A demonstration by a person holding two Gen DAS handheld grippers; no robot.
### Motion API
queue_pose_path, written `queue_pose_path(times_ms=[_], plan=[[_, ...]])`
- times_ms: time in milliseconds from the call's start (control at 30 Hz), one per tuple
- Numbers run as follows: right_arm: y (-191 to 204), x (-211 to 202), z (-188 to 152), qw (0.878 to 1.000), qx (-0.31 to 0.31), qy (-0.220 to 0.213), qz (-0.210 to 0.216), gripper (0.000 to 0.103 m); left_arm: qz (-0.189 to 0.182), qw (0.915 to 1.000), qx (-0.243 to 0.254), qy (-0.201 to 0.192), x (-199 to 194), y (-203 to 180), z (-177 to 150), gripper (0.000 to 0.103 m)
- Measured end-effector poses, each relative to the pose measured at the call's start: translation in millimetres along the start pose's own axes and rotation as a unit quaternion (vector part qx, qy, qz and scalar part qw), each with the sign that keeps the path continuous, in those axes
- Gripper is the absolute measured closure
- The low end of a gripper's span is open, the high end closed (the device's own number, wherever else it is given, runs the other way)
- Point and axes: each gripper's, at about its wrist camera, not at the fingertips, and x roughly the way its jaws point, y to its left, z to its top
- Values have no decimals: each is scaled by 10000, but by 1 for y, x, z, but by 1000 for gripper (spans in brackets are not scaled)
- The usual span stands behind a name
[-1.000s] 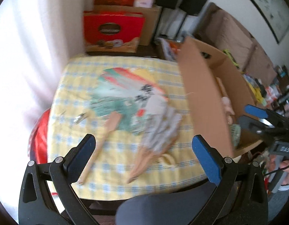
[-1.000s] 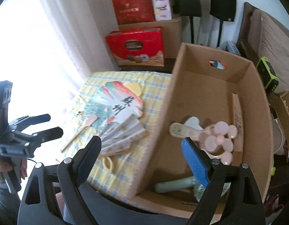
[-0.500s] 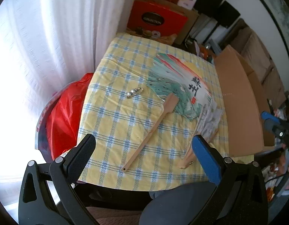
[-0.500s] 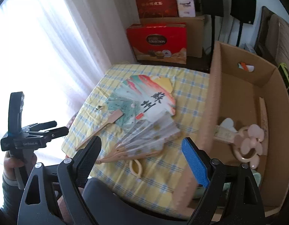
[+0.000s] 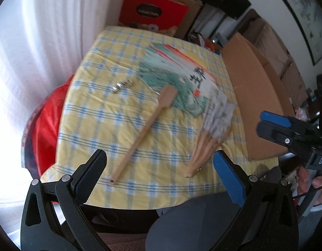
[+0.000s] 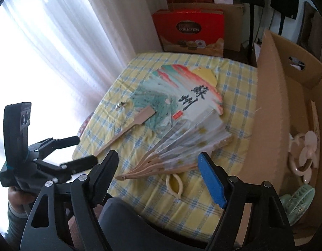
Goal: Organize objects
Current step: 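Grasp the white daisy-print folding fan by its wooden ribs with the right gripper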
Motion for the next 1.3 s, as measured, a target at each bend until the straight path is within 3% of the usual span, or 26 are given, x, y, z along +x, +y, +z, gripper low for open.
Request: queue_pose_path(times_ms=[167,433,700,800,967,1067,1233,1300], plan=[[-4,11,-6,9999,91,92,-5,29,-60,9996,225,181,17,-14,-10,2],[-13,5,-6,9993,348,-14,165,29,-117,9973,609,384,43,-37,-16,1],[-20,4,-7,9977,577,-23,356,29,106,9948,874,509,61,-48,-24,4],[-20,5,-10,9971,632,14,435,29,161,9943,931,486,60,-47,-25,11],[-14,14,-16,9957,677,198,607,31,282,9934,1027,417,55,-46,-27,37],[-9,27,-22,9928,761,448,809,40,299,9933,1032,416,53,-44,-27,53],[-6,48,-30,9876,1006,638,1025,59,235,9932,1040,458,50,-45,-28,60],[-8,54,-31,9849,1147,622,1142,62,214,9933,1037,468,49,-45,-29,63]])
